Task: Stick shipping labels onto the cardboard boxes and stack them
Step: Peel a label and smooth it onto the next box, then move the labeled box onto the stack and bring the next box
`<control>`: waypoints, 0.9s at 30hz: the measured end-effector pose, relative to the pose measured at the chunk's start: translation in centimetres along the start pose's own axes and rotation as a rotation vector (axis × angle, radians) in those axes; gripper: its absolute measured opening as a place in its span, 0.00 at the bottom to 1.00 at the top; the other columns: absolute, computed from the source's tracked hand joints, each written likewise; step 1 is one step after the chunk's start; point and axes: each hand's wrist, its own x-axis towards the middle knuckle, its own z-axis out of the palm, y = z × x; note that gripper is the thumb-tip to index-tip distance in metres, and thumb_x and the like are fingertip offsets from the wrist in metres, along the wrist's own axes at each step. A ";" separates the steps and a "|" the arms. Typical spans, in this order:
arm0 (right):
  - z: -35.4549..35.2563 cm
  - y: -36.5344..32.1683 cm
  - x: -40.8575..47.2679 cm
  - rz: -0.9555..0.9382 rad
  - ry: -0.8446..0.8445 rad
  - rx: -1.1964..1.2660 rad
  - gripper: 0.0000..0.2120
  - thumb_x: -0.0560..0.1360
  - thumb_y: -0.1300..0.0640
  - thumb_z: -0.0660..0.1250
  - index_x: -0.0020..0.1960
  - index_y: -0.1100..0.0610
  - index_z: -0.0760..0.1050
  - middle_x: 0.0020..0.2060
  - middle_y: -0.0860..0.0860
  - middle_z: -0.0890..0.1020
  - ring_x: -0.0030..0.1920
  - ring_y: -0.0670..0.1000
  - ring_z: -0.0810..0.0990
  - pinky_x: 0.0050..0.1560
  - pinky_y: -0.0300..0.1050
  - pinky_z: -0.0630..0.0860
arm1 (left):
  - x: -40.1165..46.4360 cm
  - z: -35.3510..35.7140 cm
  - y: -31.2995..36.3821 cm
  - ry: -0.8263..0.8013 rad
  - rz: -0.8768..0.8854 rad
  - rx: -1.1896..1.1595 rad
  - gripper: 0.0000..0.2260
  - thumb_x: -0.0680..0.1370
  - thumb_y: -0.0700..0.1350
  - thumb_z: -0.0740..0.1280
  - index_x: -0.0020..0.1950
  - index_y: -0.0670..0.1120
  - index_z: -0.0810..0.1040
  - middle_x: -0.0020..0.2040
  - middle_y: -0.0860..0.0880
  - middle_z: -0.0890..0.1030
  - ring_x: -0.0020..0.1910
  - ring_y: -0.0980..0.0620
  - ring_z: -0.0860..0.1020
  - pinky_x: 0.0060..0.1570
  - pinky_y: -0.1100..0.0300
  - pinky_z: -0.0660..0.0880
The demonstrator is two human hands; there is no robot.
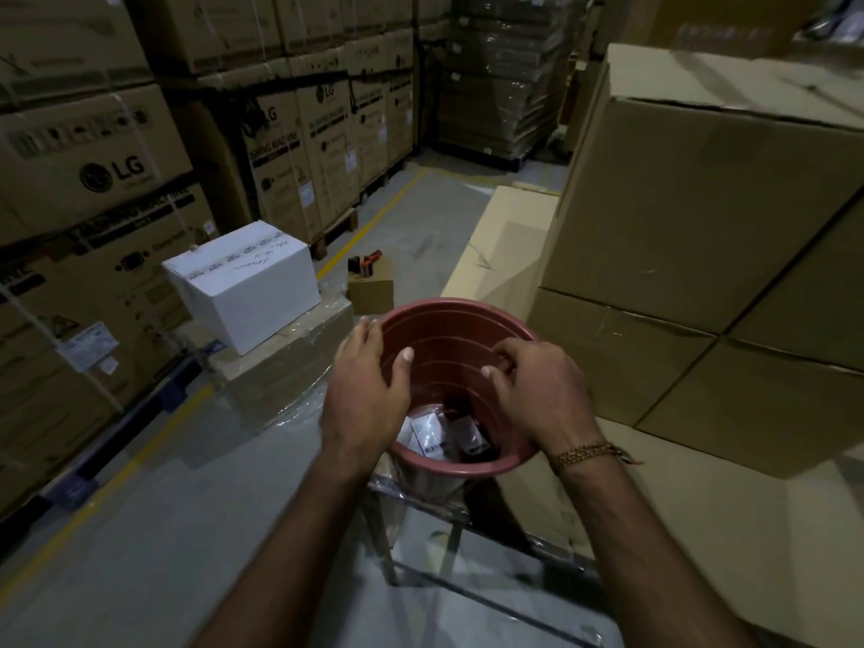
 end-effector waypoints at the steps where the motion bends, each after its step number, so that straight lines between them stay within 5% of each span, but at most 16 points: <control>1: -0.2 0.1 -0.3 -0.012 0.015 0.015 0.10 0.78 0.47 0.74 0.56 0.51 0.84 0.46 0.48 0.87 0.49 0.55 0.84 0.52 0.50 0.82 | 0.1 0.0 0.0 0.002 0.029 0.006 0.26 0.85 0.56 0.63 0.82 0.50 0.67 0.79 0.48 0.70 0.77 0.48 0.68 0.75 0.44 0.69; 4: -0.7 0.4 -1.4 -0.038 0.051 0.065 0.08 0.78 0.49 0.73 0.54 0.51 0.85 0.45 0.47 0.86 0.49 0.53 0.82 0.51 0.49 0.80 | -0.4 -0.1 0.6 0.020 0.125 -0.004 0.26 0.84 0.55 0.64 0.81 0.51 0.67 0.78 0.51 0.71 0.76 0.49 0.69 0.72 0.44 0.73; 11: -2.0 2.9 -5.5 -0.019 0.148 0.139 0.11 0.81 0.52 0.70 0.62 0.50 0.84 0.51 0.45 0.86 0.50 0.46 0.79 0.51 0.49 0.81 | -2.8 -0.1 3.8 -0.008 0.325 -0.209 0.20 0.83 0.46 0.70 0.75 0.47 0.77 0.64 0.53 0.82 0.62 0.58 0.78 0.64 0.66 0.72; 17: -4.6 7.7 -11.7 0.144 0.275 0.141 0.11 0.83 0.54 0.69 0.64 0.51 0.83 0.54 0.47 0.86 0.52 0.44 0.80 0.51 0.45 0.81 | -5.6 1.6 8.6 -0.118 0.467 -0.324 0.16 0.82 0.45 0.71 0.70 0.48 0.80 0.60 0.54 0.82 0.57 0.59 0.80 0.59 0.61 0.78; 27: -13.4 20.9 -23.2 0.327 0.353 0.061 0.11 0.82 0.53 0.70 0.63 0.50 0.84 0.44 0.45 0.86 0.42 0.45 0.79 0.45 0.47 0.81 | -15.3 7.7 21.1 -0.258 0.514 -0.492 0.11 0.82 0.47 0.71 0.64 0.49 0.84 0.57 0.57 0.84 0.51 0.59 0.83 0.49 0.59 0.82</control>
